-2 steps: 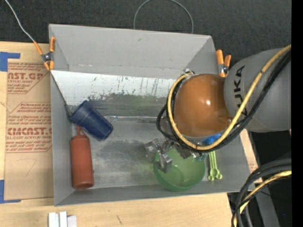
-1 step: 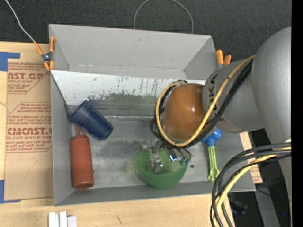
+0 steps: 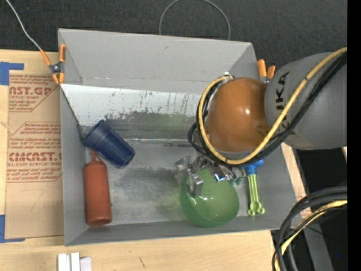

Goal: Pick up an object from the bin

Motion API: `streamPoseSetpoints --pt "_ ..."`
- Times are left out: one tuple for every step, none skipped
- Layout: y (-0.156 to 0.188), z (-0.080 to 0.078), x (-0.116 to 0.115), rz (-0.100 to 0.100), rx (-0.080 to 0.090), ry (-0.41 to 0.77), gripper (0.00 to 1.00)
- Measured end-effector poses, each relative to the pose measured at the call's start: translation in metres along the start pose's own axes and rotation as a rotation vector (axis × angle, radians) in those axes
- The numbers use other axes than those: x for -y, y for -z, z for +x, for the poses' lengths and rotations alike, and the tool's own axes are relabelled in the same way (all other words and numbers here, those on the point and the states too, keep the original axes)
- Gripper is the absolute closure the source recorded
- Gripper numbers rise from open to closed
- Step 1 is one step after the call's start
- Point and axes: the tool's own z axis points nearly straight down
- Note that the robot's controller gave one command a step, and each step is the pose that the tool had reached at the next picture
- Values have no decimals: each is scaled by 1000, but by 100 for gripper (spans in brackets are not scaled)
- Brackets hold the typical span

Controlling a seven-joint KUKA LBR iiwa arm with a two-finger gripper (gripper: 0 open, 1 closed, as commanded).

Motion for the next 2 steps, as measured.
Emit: streamPoseSetpoints --pt "-50 1 -3 3 19 13 100" --pt "2 -6 -9 0 1 -4 100"
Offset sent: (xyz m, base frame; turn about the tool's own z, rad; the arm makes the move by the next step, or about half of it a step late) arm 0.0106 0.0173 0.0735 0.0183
